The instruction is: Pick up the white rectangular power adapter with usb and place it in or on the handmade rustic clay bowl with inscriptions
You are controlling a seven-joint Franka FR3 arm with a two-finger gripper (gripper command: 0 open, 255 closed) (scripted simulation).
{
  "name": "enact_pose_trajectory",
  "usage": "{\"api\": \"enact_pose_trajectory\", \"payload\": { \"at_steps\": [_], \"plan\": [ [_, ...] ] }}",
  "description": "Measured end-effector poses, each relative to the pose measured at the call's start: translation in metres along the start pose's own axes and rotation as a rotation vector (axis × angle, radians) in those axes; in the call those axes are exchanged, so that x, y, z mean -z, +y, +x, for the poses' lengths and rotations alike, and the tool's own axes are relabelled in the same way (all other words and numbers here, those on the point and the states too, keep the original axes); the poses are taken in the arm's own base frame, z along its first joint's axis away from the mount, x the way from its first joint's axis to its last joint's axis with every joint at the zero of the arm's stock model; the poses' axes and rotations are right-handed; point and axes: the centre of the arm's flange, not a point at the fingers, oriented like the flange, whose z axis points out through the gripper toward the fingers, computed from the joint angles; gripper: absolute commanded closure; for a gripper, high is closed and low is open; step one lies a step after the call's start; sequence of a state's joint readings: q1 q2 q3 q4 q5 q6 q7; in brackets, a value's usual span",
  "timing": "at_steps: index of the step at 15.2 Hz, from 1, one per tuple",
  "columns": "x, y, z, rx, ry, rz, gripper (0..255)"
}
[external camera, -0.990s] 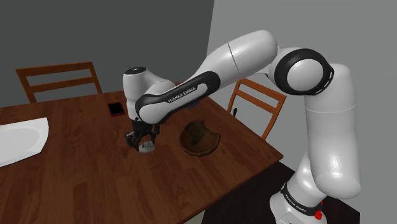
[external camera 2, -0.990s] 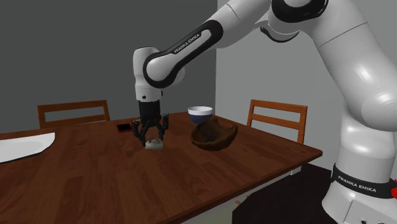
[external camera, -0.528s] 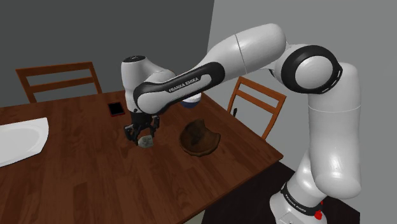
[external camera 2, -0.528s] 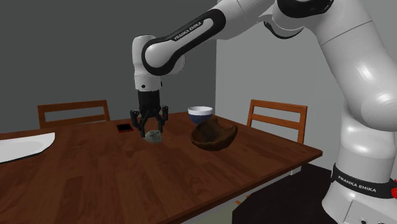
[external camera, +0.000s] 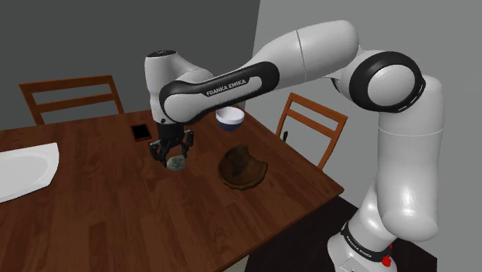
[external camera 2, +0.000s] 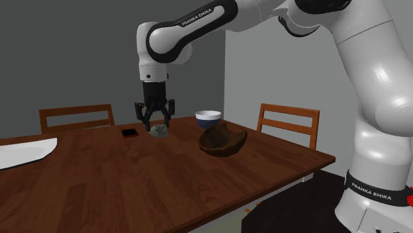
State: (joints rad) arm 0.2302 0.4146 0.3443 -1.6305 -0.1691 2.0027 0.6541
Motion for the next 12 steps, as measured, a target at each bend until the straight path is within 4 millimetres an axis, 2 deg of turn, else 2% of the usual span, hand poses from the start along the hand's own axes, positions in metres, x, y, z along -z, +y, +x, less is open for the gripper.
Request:
{"api": "enact_pose_trajectory", "payload": {
  "at_steps": [10, 12],
  "plan": [
    [0.053, 0.001, 0.0, 0.0, 0.0, 0.0, 255],
    [0.058, 0.006, -0.004, 0.0, 0.0, 0.0, 255]
  ]
}}
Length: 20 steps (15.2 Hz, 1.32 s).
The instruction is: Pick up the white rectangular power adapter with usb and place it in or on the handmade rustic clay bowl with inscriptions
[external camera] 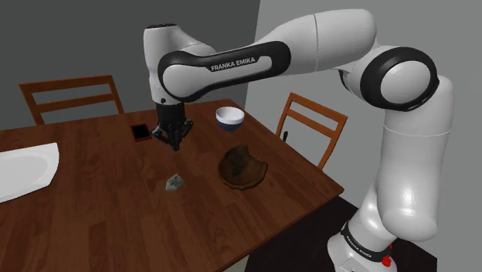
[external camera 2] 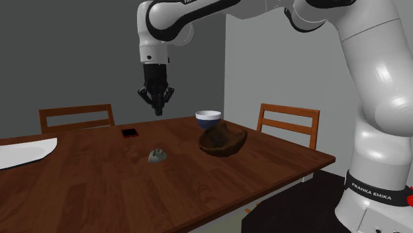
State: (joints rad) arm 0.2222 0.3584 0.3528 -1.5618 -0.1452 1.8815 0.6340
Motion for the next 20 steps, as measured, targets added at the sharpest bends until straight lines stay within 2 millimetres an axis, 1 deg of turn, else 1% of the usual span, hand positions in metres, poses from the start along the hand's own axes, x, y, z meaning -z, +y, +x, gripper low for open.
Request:
{"api": "enact_pose_trajectory", "payload": {
  "at_steps": [1, 2, 3, 5, 10, 14, 20],
  "plan": [
    [-0.001, 0.009, -0.006, 0.0, 0.0, 0.0, 255],
    [-0.001, 0.01, -0.006, 0.0, 0.0, 0.0, 0],
    [-0.001, 0.009, -0.006, 0.0, 0.0, 0.0, 0],
    [-0.015, 0.009, -0.008, -0.013, 0.017, 0.005, 0],
    [-0.081, -0.003, -0.012, -0.063, 0.089, 0.027, 0],
    [-0.127, -0.01, -0.013, -0.099, 0.142, 0.046, 0],
    [-0.159, -0.012, -0.007, -0.105, 0.151, 0.05, 0]
  ]
}}
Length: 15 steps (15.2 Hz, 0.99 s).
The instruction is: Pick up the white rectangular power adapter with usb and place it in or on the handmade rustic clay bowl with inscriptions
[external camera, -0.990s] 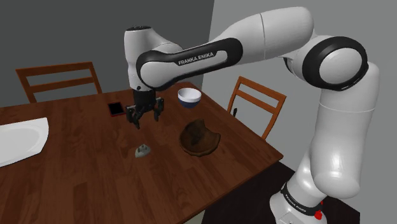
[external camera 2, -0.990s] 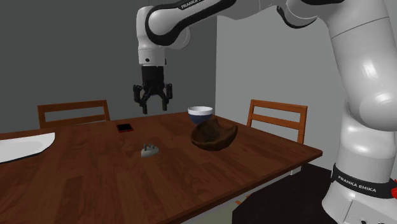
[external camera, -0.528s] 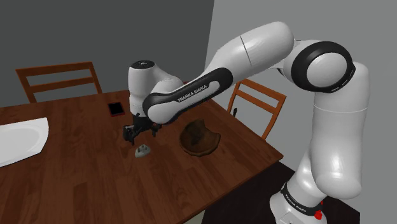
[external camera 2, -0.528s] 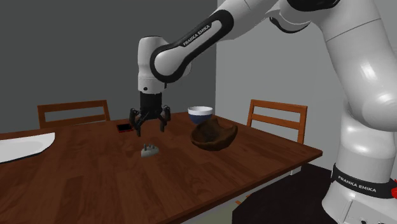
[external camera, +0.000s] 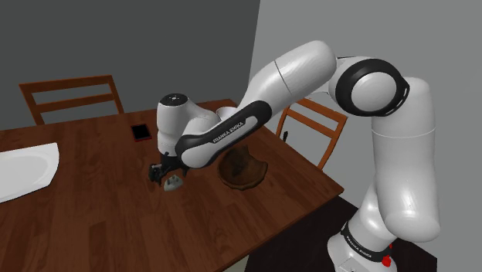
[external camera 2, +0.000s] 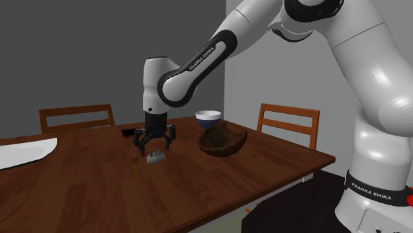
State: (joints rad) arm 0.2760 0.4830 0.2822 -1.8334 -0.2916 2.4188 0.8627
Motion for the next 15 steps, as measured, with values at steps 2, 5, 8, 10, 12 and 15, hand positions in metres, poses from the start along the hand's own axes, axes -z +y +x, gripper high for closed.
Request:
{"api": "enact_pose_trajectory", "payload": {
  "at_steps": [2, 5, 8, 10, 12, 15],
  "plan": [
    [-0.0069, 0.0005, -0.0004, 0.0, 0.0, 0.0, 0],
    [-0.0083, 0.0003, 0.0, 0.0, 0.0, 0.0, 0],
    [-0.0084, 0.0004, 0.0001, 0.0, 0.0, 0.0, 255],
    [-0.0084, 0.0003, 0.0001, 0.0, 0.0, 0.0, 255],
    [-0.0084, 0.0003, 0.0001, 0.0, 0.0, 0.0, 255],
    [-0.0085, 0.0004, 0.0001, 0.0, 0.0, 0.0, 255]
  ]
}}
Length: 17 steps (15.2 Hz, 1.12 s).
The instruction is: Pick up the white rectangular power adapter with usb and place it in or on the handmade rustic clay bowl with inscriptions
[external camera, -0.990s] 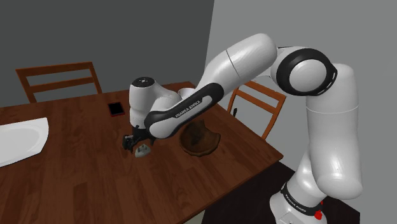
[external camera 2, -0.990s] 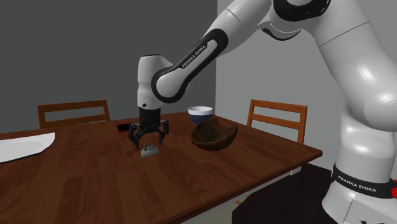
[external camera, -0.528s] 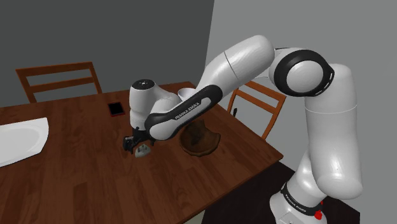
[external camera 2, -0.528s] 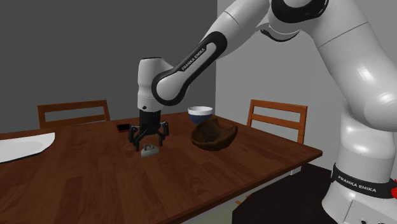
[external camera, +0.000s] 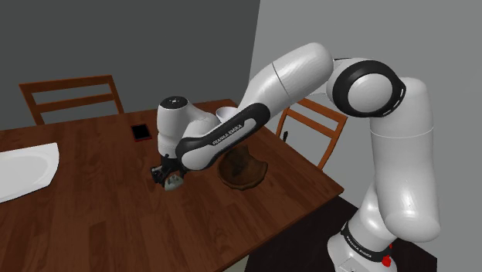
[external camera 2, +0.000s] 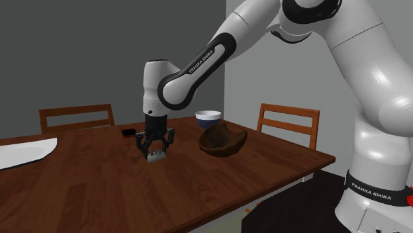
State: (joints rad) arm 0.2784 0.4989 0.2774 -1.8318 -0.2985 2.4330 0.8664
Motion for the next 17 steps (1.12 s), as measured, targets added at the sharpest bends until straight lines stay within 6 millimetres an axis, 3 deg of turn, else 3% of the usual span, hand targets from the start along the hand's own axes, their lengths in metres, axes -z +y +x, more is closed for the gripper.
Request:
{"api": "enact_pose_trajectory", "payload": {
  "at_steps": [4, 17],
  "plan": [
    [0.002, 0.0, 0.0, 0.0, 0.0, 0.0, 255],
    [0.068, -0.002, 0.01, 0.0, 0.0, 0.0, 255]
  ]
}}
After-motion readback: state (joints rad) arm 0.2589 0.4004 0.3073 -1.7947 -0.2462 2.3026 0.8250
